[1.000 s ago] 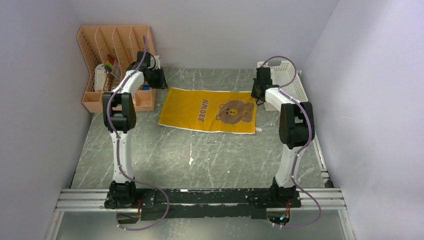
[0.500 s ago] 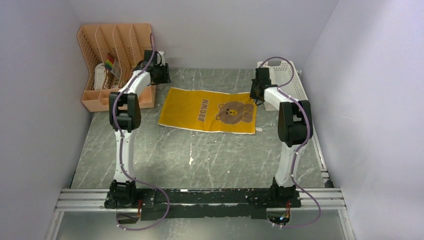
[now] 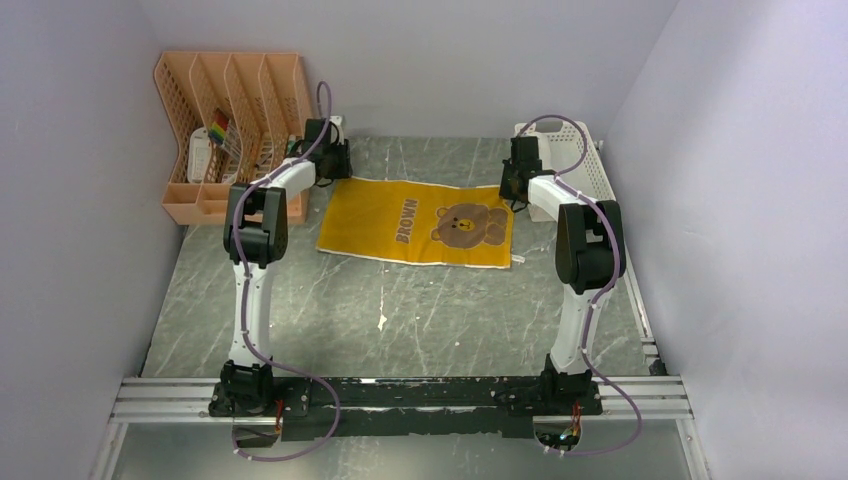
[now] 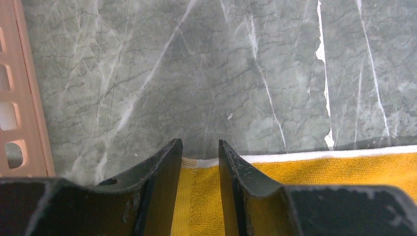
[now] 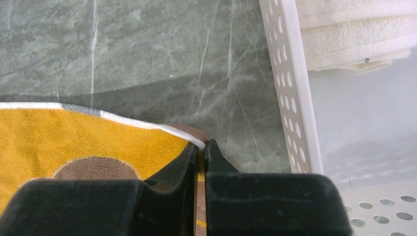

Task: Roll the towels
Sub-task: Flatten out the towel at the center of the board, then fold the towel at the center of the board.

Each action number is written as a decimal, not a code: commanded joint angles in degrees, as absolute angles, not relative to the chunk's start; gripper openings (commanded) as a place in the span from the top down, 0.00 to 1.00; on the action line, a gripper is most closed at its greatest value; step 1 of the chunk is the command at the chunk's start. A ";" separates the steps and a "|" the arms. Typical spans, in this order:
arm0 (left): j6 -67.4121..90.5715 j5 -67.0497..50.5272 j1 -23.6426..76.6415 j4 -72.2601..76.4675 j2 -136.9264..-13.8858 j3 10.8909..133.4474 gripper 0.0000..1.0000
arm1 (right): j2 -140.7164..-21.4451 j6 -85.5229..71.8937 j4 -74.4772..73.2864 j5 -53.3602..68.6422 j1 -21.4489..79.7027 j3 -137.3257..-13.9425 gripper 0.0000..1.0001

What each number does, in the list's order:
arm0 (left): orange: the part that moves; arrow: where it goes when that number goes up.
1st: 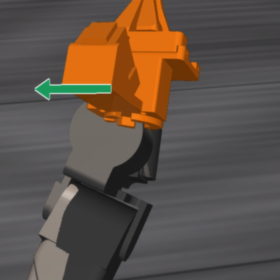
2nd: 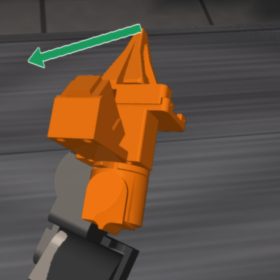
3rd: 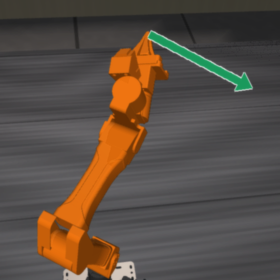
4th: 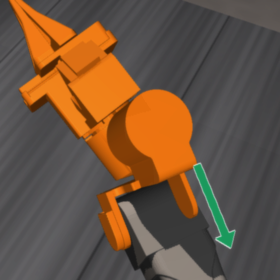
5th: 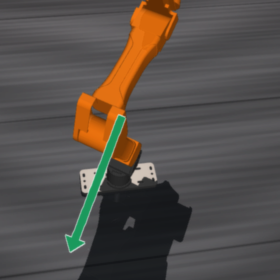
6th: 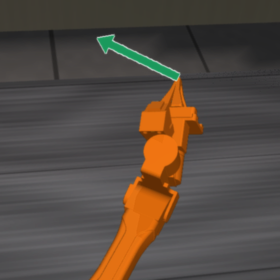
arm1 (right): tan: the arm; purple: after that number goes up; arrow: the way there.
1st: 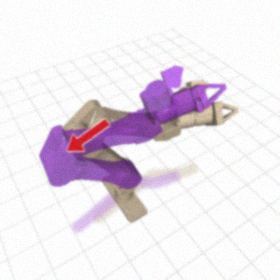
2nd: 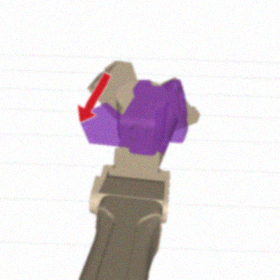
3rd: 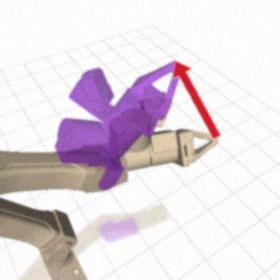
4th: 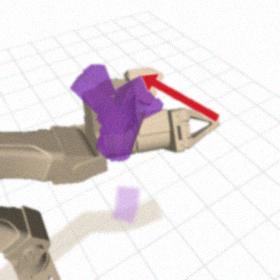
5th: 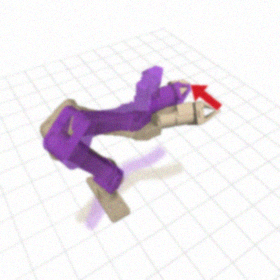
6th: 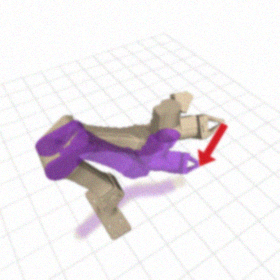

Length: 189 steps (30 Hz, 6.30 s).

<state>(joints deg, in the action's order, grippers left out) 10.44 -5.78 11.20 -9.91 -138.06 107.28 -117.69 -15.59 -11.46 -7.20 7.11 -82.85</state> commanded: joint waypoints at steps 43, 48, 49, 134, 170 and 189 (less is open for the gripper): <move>12.96 2.57 11.56 -14.46 -133.71 99.09 0.93 | -112.53 -14.41 -10.44 -6.86 6.75 -81.02 1.00; 12.83 -0.58 10.13 -11.02 -129.61 99.62 0.93 | -114.21 -13.64 -9.73 -7.56 6.77 -84.40 1.00; 12.83 -1.06 9.91 -10.32 -128.89 99.66 0.93 | -114.71 -13.11 -9.48 -7.67 6.75 -85.32 1.00; 22.86 -3.26 11.95 16.75 -86.15 43.65 0.37 | -84.05 -1.30 16.41 -8.60 8.82 -44.15 0.45; 23.81 -13.13 6.68 -1.08 -98.65 55.05 0.43 | -77.71 0.17 20.84 -5.57 15.53 -41.36 0.42; 23.03 -21.68 4.11 -2.58 -106.62 60.34 0.46 | -78.89 1.05 20.65 -4.75 15.82 -41.13 0.42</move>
<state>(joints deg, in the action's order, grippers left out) 23.40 -17.28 4.27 -2.85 -104.97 58.11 -78.41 0.30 19.88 -5.08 15.51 -40.16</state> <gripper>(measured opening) 0.547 0.581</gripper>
